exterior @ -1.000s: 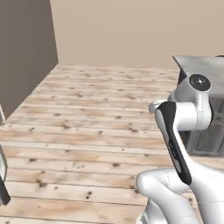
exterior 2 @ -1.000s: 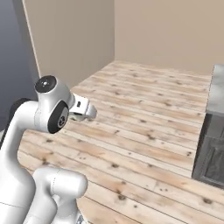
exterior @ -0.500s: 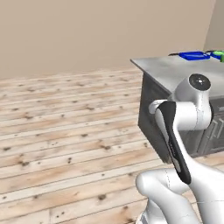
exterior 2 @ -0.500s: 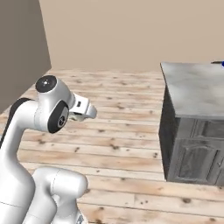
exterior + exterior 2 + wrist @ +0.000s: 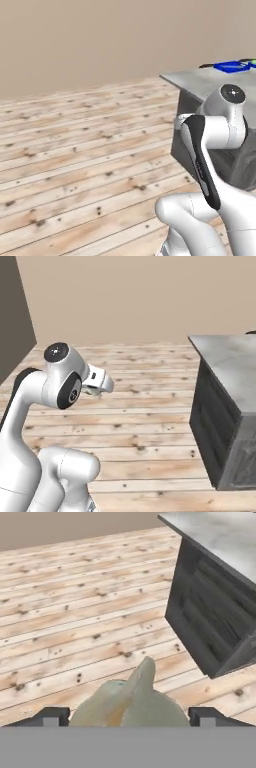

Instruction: Gather the garlic and corn from the fridge and place them on a tray on the dining counter. Then gather the steak and fish from the fridge and place them on the other tray.

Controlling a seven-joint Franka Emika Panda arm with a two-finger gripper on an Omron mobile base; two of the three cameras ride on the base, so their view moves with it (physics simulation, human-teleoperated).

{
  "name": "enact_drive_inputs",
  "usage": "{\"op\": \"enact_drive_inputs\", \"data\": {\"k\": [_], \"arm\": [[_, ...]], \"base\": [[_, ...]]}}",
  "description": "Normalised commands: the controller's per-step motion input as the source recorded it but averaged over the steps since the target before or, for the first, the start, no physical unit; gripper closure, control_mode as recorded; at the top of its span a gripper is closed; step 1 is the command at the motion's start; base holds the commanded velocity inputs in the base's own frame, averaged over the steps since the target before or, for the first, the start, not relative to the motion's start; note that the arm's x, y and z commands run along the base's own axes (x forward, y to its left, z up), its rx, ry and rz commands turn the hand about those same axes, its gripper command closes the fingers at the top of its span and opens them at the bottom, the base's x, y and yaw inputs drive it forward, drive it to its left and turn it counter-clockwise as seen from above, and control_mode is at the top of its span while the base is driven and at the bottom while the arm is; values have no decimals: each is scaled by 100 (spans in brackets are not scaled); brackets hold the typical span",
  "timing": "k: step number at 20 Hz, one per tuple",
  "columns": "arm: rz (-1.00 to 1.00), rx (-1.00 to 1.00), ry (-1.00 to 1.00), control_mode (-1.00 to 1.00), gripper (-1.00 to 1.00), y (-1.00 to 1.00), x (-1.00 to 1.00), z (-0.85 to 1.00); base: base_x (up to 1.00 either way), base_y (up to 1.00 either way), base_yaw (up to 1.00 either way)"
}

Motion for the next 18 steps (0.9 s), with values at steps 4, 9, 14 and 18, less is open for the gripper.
{"op": "enact_drive_inputs", "data": {"k": [4,9,14,18], "arm": [[0,0,0,100,100,0,0,0],[0,0,0,100,100,0,0,0],[0,0,0,100,100,0,0,0],[0,0,0,100,100,0,0,0]], "base": [[100,88,-23],[100,58,-20],[100,33,-26],[100,27,-30]]}}
